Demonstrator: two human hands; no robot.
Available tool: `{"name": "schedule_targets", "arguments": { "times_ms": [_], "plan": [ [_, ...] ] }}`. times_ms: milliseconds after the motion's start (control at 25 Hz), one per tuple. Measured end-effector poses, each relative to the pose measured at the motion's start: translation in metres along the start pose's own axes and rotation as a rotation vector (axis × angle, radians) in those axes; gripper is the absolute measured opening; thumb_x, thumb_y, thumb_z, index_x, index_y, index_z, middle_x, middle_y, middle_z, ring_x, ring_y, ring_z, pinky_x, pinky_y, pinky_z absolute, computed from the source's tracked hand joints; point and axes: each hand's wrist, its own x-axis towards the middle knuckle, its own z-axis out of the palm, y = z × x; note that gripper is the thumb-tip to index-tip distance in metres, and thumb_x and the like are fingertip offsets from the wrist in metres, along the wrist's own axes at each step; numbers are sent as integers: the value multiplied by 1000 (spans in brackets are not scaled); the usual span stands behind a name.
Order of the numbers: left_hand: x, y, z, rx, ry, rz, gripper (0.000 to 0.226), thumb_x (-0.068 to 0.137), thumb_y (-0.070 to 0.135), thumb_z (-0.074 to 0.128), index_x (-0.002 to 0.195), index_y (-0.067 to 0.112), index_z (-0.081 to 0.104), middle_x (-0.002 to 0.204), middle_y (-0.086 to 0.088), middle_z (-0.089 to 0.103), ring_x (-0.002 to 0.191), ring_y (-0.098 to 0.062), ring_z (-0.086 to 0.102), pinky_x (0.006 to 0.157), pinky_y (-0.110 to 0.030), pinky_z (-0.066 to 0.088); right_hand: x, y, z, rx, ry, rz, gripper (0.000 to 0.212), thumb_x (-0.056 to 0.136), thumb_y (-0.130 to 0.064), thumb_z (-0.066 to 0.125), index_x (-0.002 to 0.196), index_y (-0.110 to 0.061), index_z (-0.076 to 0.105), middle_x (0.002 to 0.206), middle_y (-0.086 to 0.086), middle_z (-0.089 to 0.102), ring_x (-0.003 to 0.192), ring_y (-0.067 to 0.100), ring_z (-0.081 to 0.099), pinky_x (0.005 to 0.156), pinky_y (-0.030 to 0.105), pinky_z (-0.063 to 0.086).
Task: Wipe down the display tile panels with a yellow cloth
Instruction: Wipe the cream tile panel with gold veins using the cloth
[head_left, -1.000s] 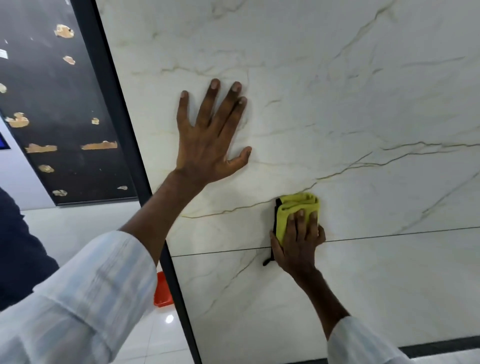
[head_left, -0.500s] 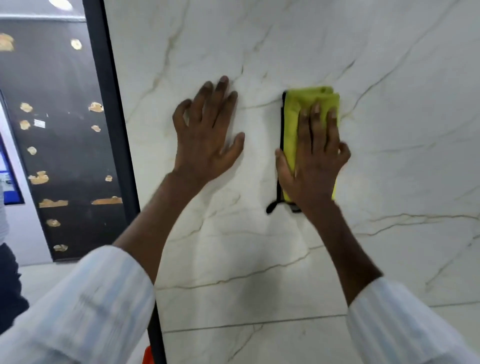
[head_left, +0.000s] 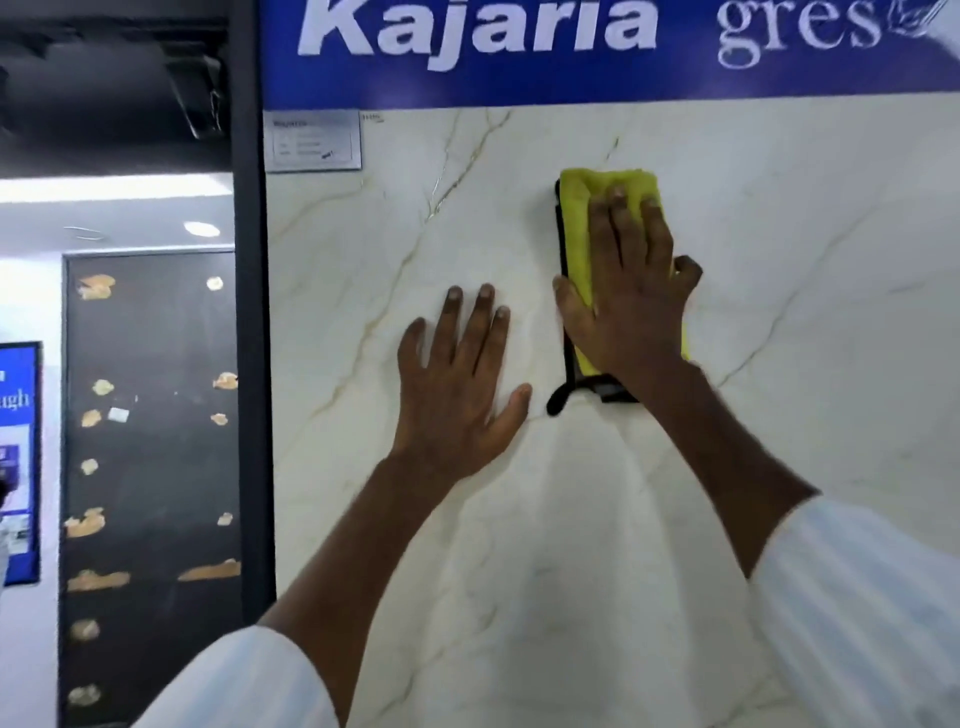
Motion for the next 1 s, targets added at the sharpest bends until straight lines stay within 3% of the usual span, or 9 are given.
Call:
{"name": "schedule_targets", "arguments": {
  "times_ms": [240, 400, 560, 720, 840, 1000],
  "plan": [
    [8, 13, -7, -88, 53, -27, 72, 96, 56, 48, 157, 16, 45, 171, -10, 25, 157, -31, 29, 115, -58, 25, -70, -4, -8, 17, -9, -41, 75, 97, -53, 49, 159, -12, 38, 169, 11, 32, 154, 36, 32, 92, 55, 40],
    [6, 24, 2, -52, 22, 39, 72, 98, 56, 46, 157, 15, 45, 171, -6, 27, 158, -35, 23, 118, -67, 20, 52, -1, 11, 39, -11, -52, 76, 95, -54, 44, 157, -10, 42, 164, 13, 39, 150, 39, 38, 91, 62, 43],
    [2, 20, 3, -81, 41, 16, 71, 98, 55, 45, 157, 14, 45, 171, -7, 27, 158, -35, 22, 119, -67, 19, 142, 18, 20, 89, -112, 10, 79, 96, -58, 33, 162, -14, 31, 170, 7, 27, 157, 34, 24, 101, 62, 38],
    [3, 27, 0, -98, 76, 43, 70, 96, 51, 49, 155, 13, 49, 170, -11, 28, 157, -34, 27, 118, -66, 26, 81, 54, 15, 10, 38, 16, 74, 100, -56, 39, 159, -11, 39, 167, 10, 36, 152, 35, 35, 89, 56, 45],
    [4, 42, 2, -87, 62, 27, 69, 96, 53, 50, 155, 16, 49, 170, -12, 28, 156, -34, 29, 119, -62, 25, 1, 68, 11, 9, 32, -44, 73, 101, -54, 41, 160, -11, 37, 168, 12, 32, 154, 37, 33, 88, 53, 42],
    [1, 44, 8, -50, 58, 23, 69, 98, 53, 47, 157, 16, 46, 170, -11, 27, 157, -34, 27, 120, -63, 25, 77, 61, 17, 13, 4, -126, 74, 98, -54, 41, 158, -11, 40, 166, 11, 37, 152, 37, 35, 89, 57, 46]
  ]
}}
